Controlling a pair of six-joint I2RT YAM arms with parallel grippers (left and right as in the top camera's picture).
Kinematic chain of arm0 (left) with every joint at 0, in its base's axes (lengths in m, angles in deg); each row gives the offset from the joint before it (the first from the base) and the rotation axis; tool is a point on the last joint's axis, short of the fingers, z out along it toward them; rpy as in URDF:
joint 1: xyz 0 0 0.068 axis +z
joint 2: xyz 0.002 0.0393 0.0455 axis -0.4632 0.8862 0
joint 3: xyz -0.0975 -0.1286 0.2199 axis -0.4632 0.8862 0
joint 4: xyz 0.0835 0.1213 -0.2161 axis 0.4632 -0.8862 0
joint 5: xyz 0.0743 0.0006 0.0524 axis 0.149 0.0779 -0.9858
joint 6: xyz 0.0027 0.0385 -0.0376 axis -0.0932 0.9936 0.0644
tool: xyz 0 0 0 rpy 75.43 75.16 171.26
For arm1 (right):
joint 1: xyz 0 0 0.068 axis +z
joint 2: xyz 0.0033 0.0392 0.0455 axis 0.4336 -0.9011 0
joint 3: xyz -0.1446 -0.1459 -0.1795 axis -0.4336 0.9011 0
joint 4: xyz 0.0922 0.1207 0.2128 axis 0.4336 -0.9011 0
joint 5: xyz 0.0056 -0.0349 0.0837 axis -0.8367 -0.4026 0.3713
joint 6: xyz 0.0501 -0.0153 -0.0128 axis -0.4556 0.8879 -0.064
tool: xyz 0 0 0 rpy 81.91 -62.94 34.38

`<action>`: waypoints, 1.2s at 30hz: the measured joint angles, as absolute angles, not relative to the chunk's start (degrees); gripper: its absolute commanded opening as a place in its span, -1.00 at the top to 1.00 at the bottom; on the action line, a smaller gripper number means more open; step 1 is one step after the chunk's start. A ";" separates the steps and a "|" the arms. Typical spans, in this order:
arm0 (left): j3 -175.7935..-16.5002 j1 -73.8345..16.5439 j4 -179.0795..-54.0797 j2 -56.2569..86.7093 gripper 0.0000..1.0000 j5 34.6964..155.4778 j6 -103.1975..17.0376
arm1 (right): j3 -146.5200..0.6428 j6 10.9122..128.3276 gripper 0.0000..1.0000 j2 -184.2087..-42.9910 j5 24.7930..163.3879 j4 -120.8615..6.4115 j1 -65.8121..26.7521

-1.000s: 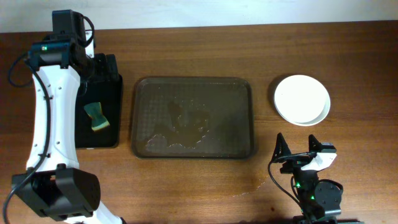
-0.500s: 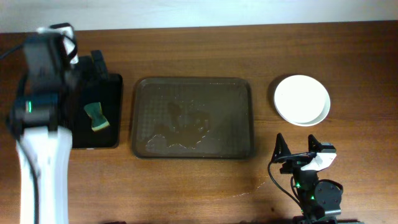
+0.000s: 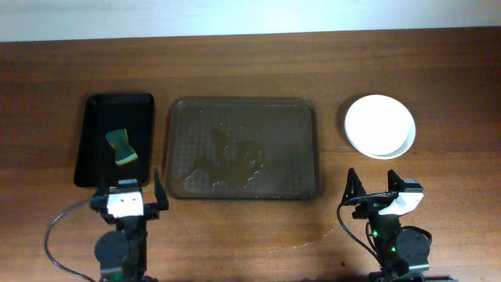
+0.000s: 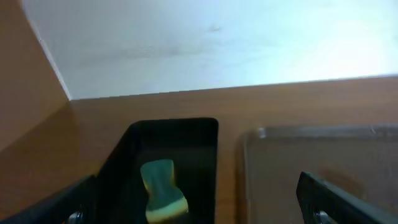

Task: Clean dirty plates on tray and stack at the side

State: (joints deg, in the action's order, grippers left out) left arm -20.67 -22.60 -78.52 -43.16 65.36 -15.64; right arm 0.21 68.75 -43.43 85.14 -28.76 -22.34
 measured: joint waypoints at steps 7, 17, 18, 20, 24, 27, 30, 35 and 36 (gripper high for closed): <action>-17.09 -22.60 -86.95 -55.58 -0.98 68.12 -7.18 | 0.21 68.70 -0.97 -43.41 85.14 -28.76 -22.36; -17.09 -22.60 -86.95 -55.58 -0.98 68.12 -6.57 | 0.21 68.72 -0.97 -43.41 85.14 -28.76 -22.36; -17.09 -22.60 -86.95 -55.58 -0.98 68.12 -6.57 | 0.21 68.70 -0.97 -43.41 85.14 -28.76 -22.36; -17.09 -22.60 -86.95 -55.58 -0.98 68.12 -6.57 | 0.21 68.72 -0.97 -43.41 85.14 -28.76 -22.36; -17.09 -22.60 -86.95 -55.58 -0.98 68.12 -6.57 | 0.21 68.72 -0.97 -43.41 85.14 -28.76 -22.34; -17.09 -22.60 -86.95 -55.58 -0.98 68.12 -6.57 | 0.21 68.77 -0.97 -43.41 85.14 -28.76 -22.36; -17.09 -22.60 -86.95 -55.58 -0.99 68.12 -6.57 | 0.21 68.72 -0.97 -43.41 85.14 -28.76 -22.34; -17.09 -22.60 -86.95 -55.58 -0.98 68.12 -6.57 | 0.21 68.75 -0.97 -43.41 85.14 -28.76 -22.34; -17.09 -22.60 -86.95 -55.58 -0.98 68.12 -6.57 | 0.21 68.72 -0.97 -43.41 85.14 -28.76 -22.34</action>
